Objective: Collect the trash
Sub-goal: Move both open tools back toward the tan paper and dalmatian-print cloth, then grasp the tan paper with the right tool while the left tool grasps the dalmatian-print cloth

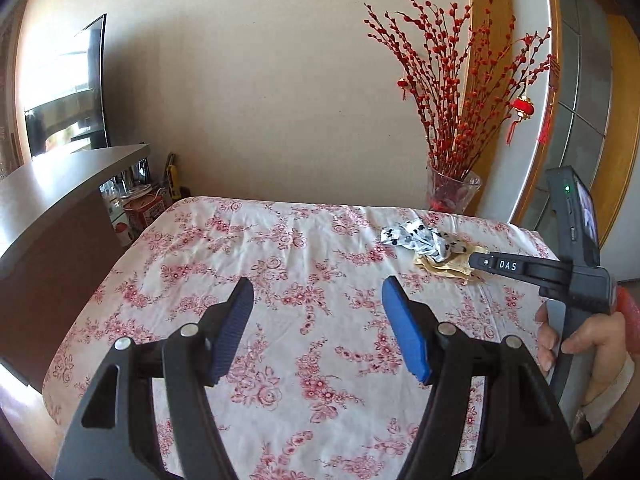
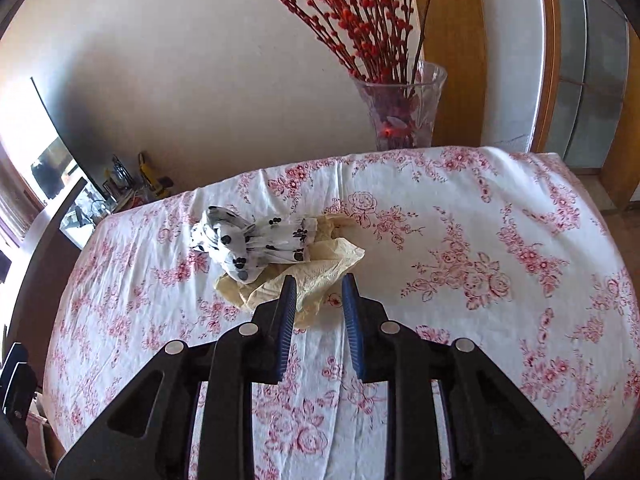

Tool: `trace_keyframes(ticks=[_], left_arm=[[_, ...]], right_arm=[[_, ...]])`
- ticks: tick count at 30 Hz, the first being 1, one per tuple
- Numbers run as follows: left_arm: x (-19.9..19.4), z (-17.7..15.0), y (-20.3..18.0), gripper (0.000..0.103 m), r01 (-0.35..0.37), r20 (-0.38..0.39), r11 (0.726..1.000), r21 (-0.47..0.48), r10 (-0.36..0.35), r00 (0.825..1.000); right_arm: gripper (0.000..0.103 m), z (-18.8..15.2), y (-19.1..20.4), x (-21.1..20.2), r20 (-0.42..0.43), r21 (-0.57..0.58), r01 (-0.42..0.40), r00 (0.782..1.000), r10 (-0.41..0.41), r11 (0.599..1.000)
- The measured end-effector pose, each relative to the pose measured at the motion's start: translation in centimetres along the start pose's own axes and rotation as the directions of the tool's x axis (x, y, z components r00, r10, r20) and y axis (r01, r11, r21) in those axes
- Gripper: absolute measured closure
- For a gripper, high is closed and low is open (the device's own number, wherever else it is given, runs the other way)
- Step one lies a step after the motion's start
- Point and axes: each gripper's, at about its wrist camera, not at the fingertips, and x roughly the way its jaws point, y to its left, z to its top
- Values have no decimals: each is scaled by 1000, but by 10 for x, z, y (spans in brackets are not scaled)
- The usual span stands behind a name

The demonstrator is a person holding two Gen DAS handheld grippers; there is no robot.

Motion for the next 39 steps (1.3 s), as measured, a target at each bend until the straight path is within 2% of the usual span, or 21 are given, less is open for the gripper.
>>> trace_keyframes(ticks=[3,4,5,10,14,19,22,28,29,34,37,39], left_arm=[[5,3,2,38,-1,-4,1000,6,1,1000],[7,3,2,38,1,-4,1000,10,-1,1000],[9,4,2,38,4,-3,1000,15,-4,1000],[17,10,-9,38,31,-13,999,42,-31,999],[28,13,-26,38,58,-37,995,75,-56,998],[37,13,-60,38,98,-51,986,135,-91,994],[39,11,-80,37,142,-66,979,147,-134,989],[55,11,-120,37,227,-123,962,154,-209,970],[62,12,-127,34,235,-136,960,151,-216,967],[100,18,-156,31,217,-191,963,162,-185,964],[131,17,-168,30,161,-240,969,188,-113,964],[150,14,-169,31,131,-284,972,196,-72,956]], right_arm=[[78,1,-1,11,-20,23,-14,1000,15,1000],[83,1,1,12,-16,4,-1,1000,1,1000],[103,0,3,13,-17,-17,10,1000,-11,1000],[102,-10,-5,-6,6,-32,2,1000,-1,999],[102,-19,-18,-40,77,-68,30,997,-25,997],[102,-23,-43,-91,165,-49,17,986,-8,999],[102,-20,-59,-123,227,-34,12,974,-4,999],[102,-26,-91,-155,277,-13,69,959,-63,998],[102,-28,-96,-156,276,-6,78,958,-73,997],[102,-43,-120,-157,255,45,103,961,-111,994],[102,-51,-125,-159,248,57,106,962,-117,993],[102,-54,-126,-160,244,60,105,963,-117,993]])
